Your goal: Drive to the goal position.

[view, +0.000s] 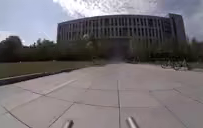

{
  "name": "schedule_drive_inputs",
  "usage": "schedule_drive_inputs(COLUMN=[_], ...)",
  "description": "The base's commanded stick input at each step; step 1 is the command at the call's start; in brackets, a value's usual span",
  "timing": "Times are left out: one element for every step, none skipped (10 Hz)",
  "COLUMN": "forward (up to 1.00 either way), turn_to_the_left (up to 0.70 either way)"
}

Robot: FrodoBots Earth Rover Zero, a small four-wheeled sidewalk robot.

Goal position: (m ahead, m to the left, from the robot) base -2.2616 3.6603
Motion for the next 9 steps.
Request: schedule_drive_inputs(forward=[0.70,0.70,0.70,0.70,0.70,0.70,0.70,0.70,0.70], turn_to_the_left=[0.02,0.02,0.03,0.03,0.26,0.35,0.35,0.26,0.07])
